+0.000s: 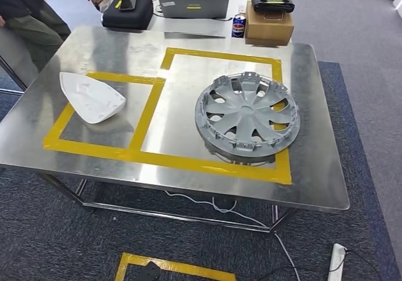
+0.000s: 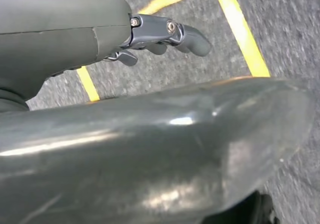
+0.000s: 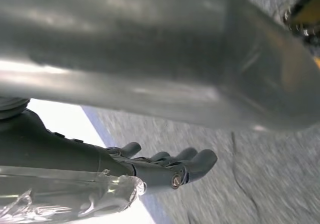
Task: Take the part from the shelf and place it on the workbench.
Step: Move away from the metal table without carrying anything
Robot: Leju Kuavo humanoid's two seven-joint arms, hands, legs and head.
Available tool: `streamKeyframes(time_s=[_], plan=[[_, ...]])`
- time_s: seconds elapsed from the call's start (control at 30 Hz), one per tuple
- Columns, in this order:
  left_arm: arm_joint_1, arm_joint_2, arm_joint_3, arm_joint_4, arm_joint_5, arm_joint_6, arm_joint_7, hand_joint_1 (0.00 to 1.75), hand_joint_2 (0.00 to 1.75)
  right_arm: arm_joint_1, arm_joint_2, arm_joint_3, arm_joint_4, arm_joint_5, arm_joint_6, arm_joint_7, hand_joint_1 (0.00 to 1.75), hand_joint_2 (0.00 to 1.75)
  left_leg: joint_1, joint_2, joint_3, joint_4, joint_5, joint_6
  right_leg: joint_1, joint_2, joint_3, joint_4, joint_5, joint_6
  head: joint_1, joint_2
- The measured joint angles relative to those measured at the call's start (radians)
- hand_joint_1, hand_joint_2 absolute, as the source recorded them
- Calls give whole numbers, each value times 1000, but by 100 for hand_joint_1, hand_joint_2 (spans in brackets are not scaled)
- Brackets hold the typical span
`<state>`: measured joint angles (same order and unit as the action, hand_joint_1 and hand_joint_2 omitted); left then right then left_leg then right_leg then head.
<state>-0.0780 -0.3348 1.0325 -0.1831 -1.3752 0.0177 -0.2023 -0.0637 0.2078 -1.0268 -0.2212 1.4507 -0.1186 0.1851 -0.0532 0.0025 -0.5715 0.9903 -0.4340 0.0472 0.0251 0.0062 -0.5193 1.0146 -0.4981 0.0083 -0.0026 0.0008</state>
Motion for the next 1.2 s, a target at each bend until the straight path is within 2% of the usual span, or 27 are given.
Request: streamKeyframes(time_s=[0.07, 0.1, 0.13, 0.2, 0.23, 0.27, 0.3, 0.33, 0.4, 0.47, 0.53, 0.57, 0.6, 0.63, 0.7, 0.73, 0.77, 0.8, 0.83, 0.9, 0.93, 0.97, 1.0, 1.07, 1.1, 1.13, 1.2], plan=[[-1, 2, 2, 0, 10, -3, 44, 0, 0, 0, 1, 5, 3, 16, -19, 0, 0, 0, -1, -1, -4, 7, -6, -12, -6, -2, -7, -9, 13, -6, 0, 0], [-1, 2, 4, 0, 16, -6, 65, 0, 0, 0, 1, 7, 4, 20, -25, 2, 0, 0, 1, -3, -13, 25, -30, -21, -10, -3, -12, -14, 23, -10, 0, 0], [-1, 3, 6, 0, 20, -8, 77, 0, 0, -2, 1, 8, 6, 22, -27, 3, 0, 0, 6, -4, -28, 64, -67, -32, -15, -4, -20, -17, 33, -13, 0, 0], [-2, 3, 8, 0, 24, -10, 86, 0, 0, -3, 1, 11, 6, 24, -30, 4, 0, 0, 24, -5, -70, 186, -157, -55, -18, -5, -43, -17, 51, -15, -2, 0], [-2, 3, 9, 0, 24, -10, 87, 0, 0, -2, 1, 12, 6, 24, -30, 4, 0, 44, 34, -5, -84, 241, -183, -64, -20, -6, -55, -17, 59, -12, -2, 0], [-3, 4, 11, 0, 24, -10, 88, 0, 0, -1, 1, 13, 6, 24, -30, 4, 0, 87, 42, -5, -86, 270, -188, -73, -22, -6, -67, -17, 68, -8, -1, 0], [-3, 4, 12, 0, 24, -10, 90, 0, 0, -1, 1, 13, 6, 24, -30, 4, 0, 131, 50, -5, -69, 265, -171, -81, -26, -7, -78, -16, 77, -3, -1, 0], [-3, 4, 14, 0, 23, -10, 92, 0, 0, -2, 1, 13, 6, 24, -30, 3, 0, 175, 58, -5, -36, 228, -142, -89, -31, -7, -88, -15, 85, 3, -2, 0], [-7, 2, 15, 0, 16, -7, 95, 0, 0, -3, 0, 13, 6, 19, -33, -3, 0, 175, 73, -6, 64, 88, -97, -106, -38, -5, -106, -10, 100, 19, -3, 0], [-11, 1, 15, 0, 2, 4, 89, 0, 0, -5, 0, 13, 6, 10, -36, -18, 0, 87, 77, -10, 125, -14, -94, -101, -39, -3, -119, -7, 118, 33, -4, 0], [-11, 2, 14, 0, -10, 16, 82, 0, 0, -3, 0, 13, 7, 4, -40, -28, 0, 0, 68, -11, 120, -33, -90, -76, -45, -3, -126, -14, 140, 43, -3, 0], [-9, 2, 14, 0, -13, 21, 81, 0, 0, 0, 0, 13, 9, 3, -42, -28, 0, 0, 65, -9, 111, -32, -81, -64, -49, -4, -131, -14, 140, 47, -2, 0], [-6, 2, 14, 0, -15, 24, 80, 0, 0, 4, 1, 13, 10, 2, -43, -28, 0, 0, 62, -7, 101, -33, -71, -52, -52, -4, -140, -2, 120, 49, 0, 0], [-4, 2, 14, 0, -17, 26, 81, 0, 0, 7, 1, 13, 11, 2, -44, -26, 0, 0, 61, -6, 89, -33, -60, -41, -53, -5, -154, 33, 79, 51, 1, 0], [-3, 2, 13, 0, -21, 27, 81, 0, 0, 9, 1, 12, 13, 1, -45, -24, 0, 0, 55, -4, 64, -32, -38, -28, -49, -5, -189, 158, -31, 49, 4, 0], [-3, 2, 11, 0, -24, 26, 80, 0, 0, 8, 2, 12, 13, 1, -46, -23, 0, 0, 51, -3, 50, -31, -28, -26, -46, -5, -201, 226, -68, 48, 4, 0], [-3, 2, 9, 0, -27, 25, 80, 0, 0, 6, 2, 12, 14, 1, -47, -22, 0, 0, 46, -2, 36, -30, -18, -24, -43, -5, -201, 273, -81, 45, 5, 0], [-3, 2, 7, 0, -30, 25, 79, 0, 0, 5, 2, 12, 14, 0, -48, -20, 0, 0, 43, -1, 23, -28, -8, -23, -39, -5, -185, 289, -72, 40, 5, 0], [-3, 2, 5, 0, -33, 24, 79, 0, 0, 5, 2, 12, 14, 0, -49, -18, 0, 0, 40, -1, 10, -26, 1, -22, -35, -5, -150, 267, -47, 35, 5, 0], [-4, 1, 0, 0, -34, 20, 82, 0, 0, 2, 2, 12, 14, 0, -50, -13, 0, 0, 35, -1, -9, -22, 17, -25, -27, -6, -33, 130, -11, 22, 5, 0], [-4, 0, -2, 0, -30, 13, 90, 0, 0, -2, 2, 12, 14, 1, -50, -12, 0, 0, 33, -1, -15, -20, 24, -28, -24, -6, 23, 51, -12, 20, 5, 0], [-5, 0, -3, 0, -23, 4, 102, 0, 0, -5, 2, 12, 14, 2, -51, -12, 0, 0, 31, -1, -18, -19, 32, -31, -21, -5, 59, -7, -19, 20, 4, 0], [-5, 1, -3, 0, -16, -8, 114, 0, 0, -7, 2, 12, 14, 2, -51, -12, 0, 0, 31, 0, -21, -18, 39, -35, -19, -5, 74, -37, -27, 20, 3, 0], [-6, 2, -2, 0, -7, -24, 128, 0, 0, -7, 3, 12, 15, 2, -51, -12, 0, 0, 33, 1, -26, -16, 50, -45, -19, -6, 62, -45, -17, 16, 3, 0], [-6, 3, -2, 0, -7, -28, 129, 0, 0, -6, 4, 12, 16, 1, -51, -11, 0, 0, 34, 0, -33, -9, 38, -51, -21, -8, 53, -45, -7, 10, 3, 0], [-5, 4, -2, 0, -8, -30, 129, 0, 0, -6, 6, 12, 17, 1, -50, -11, 0, 0, 35, -2, -44, 13, 7, -58, -23, -10, 43, -46, 4, 3, 1, 0], [-4, 6, -2, 0, -9, -28, 125, 0, 0, -7, 7, 12, 17, -3, -48, -10, 0, 0, 40, -3, -76, 115, -95, -71, -25, -11, 16, -46, 30, -5, -3, 0]])
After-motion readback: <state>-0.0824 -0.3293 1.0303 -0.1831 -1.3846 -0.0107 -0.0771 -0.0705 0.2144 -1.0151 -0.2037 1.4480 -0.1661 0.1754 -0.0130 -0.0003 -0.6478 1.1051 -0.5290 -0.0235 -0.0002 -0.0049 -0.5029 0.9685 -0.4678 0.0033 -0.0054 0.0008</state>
